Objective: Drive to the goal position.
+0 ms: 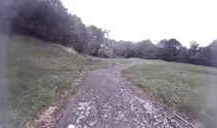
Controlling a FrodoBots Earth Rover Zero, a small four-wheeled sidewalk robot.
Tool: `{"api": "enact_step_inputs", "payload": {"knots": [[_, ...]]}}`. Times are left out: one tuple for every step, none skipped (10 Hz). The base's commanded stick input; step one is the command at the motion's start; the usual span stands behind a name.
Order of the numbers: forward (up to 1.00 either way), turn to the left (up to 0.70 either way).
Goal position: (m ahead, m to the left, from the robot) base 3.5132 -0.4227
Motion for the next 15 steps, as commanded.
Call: {"api": "enact_step_inputs", "payload": {"knots": [[0.85, -0.32], [0.85, -0.32], [0.85, -0.2], [0.85, 0.0], [0.85, 0.0], [0.85, 0.0], [0.85, 0.0], [0.85, 0.0], [0.85, 0.0], [0.85, 0.0], [0.85, 0.0], [0.85, 0.0], [0.85, 0.0], [0.85, 0.0], [0.85, 0.0]]}}
